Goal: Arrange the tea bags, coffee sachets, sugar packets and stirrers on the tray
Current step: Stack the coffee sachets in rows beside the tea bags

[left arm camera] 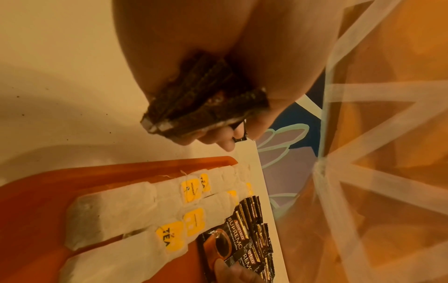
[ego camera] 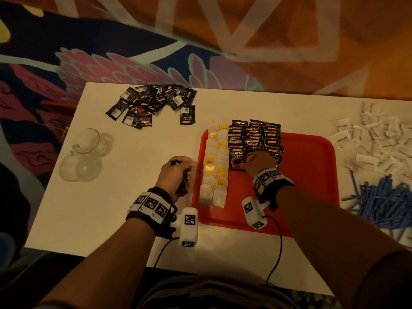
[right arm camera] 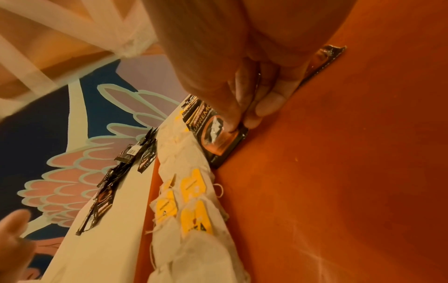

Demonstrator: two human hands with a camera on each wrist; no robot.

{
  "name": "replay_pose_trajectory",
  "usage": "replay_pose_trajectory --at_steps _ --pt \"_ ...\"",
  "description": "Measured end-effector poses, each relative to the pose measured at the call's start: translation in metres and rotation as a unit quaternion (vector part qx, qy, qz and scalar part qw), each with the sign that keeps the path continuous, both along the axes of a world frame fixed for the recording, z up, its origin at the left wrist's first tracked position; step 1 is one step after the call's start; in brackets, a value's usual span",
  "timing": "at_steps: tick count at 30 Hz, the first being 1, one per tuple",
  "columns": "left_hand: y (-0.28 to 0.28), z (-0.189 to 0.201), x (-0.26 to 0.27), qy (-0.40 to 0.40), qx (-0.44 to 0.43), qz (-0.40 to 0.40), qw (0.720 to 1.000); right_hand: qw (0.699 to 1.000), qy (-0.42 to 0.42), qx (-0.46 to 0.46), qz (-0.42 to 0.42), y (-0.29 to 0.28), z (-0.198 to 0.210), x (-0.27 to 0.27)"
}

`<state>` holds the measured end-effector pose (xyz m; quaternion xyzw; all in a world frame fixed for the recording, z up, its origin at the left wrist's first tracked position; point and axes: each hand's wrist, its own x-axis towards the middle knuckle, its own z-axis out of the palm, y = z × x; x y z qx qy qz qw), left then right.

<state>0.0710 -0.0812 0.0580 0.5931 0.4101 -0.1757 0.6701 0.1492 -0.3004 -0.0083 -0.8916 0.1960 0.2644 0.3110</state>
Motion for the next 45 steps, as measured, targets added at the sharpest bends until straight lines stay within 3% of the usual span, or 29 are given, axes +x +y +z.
replay_pose_trajectory --at_steps 12,17,21,24,28,32,38,40,43,45 --pt "-0.002 -0.007 0.007 -0.022 -0.1 0.022 0.994 0.998 -0.003 0.028 -0.065 0.001 -0.01 -0.004" --pt "-0.016 -0.004 0.01 -0.042 -0.119 -0.006 0.992 0.998 -0.04 0.018 -0.033 -0.01 0.006 -0.008" --pt "-0.032 -0.003 0.015 -0.062 -0.191 -0.004 0.98 0.996 -0.079 0.035 0.012 -0.018 0.024 -0.015" --pt "-0.043 -0.001 0.019 -0.058 -0.14 -0.059 0.987 0.977 -0.11 0.178 0.039 -0.016 0.043 -0.023" --pt "-0.062 0.009 0.021 -0.051 -0.089 -0.084 0.991 0.951 -0.051 0.288 0.099 -0.018 0.072 -0.03" --pt "-0.079 0.012 0.023 -0.088 -0.052 -0.093 0.99 0.961 -0.079 0.243 0.108 -0.027 0.088 -0.035" --pt "-0.1 0.026 0.02 -0.097 0.051 -0.112 0.988 0.956 -0.183 0.225 -0.033 -0.042 0.095 -0.041" --pt "-0.1 0.026 0.021 -0.055 -0.001 -0.081 0.995 0.95 -0.217 0.221 -0.043 -0.046 0.1 -0.043" --pt "-0.097 0.025 0.022 0.012 -0.162 -0.071 0.984 0.941 -0.243 0.236 -0.014 -0.049 0.106 -0.046" --pt "-0.097 0.028 0.023 0.02 -0.191 -0.086 0.978 0.934 -0.263 0.242 0.013 -0.049 0.107 -0.048"
